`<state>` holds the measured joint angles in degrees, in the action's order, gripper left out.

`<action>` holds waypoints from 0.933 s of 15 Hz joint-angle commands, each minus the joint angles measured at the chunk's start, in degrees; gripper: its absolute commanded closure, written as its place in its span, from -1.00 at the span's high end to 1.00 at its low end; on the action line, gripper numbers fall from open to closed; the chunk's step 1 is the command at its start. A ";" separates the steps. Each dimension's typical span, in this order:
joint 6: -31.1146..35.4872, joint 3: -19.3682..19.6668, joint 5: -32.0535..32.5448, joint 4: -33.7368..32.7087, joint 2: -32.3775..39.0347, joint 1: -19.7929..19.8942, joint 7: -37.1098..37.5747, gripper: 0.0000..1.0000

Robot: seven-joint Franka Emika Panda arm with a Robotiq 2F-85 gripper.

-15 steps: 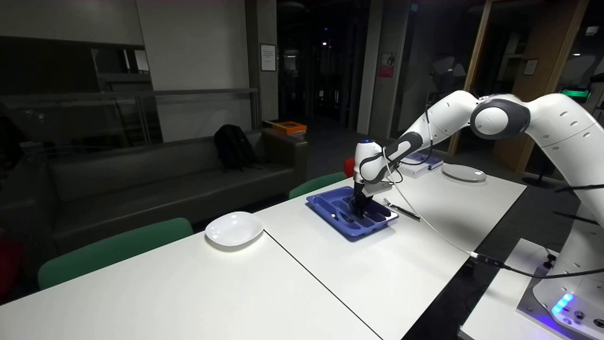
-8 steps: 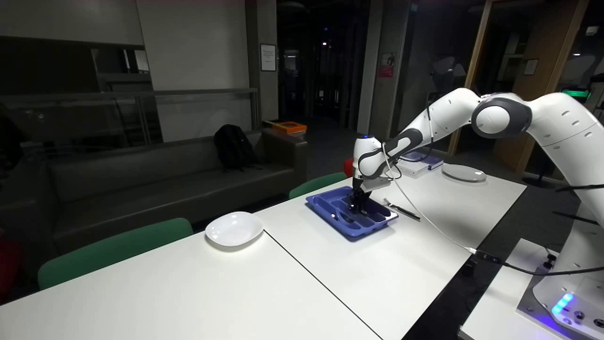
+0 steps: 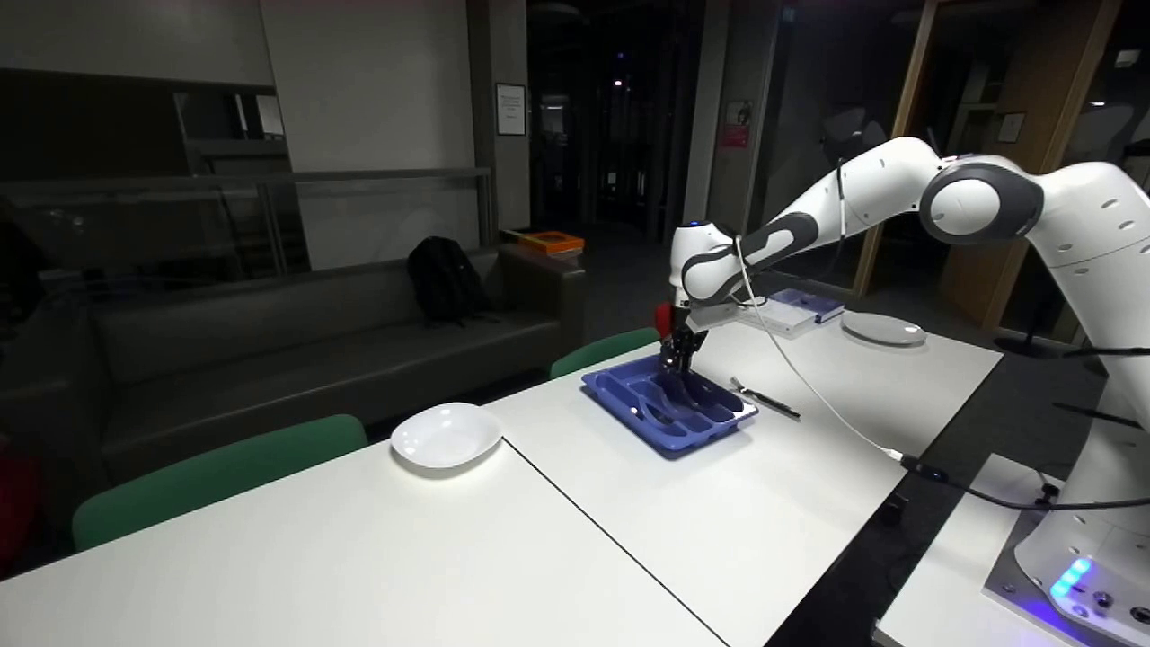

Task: Pick the cutlery in the rack and put them on the table

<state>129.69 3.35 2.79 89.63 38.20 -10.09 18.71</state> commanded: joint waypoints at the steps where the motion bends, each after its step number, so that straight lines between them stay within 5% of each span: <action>1: -3.55 1.75 2.89 0.98 -4.11 -0.37 2.24 -0.89; 14: 0.04 3.31 2.85 12.22 -13.65 6.55 -1.80 -0.89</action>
<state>127.66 7.99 7.00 95.33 29.58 -6.52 19.98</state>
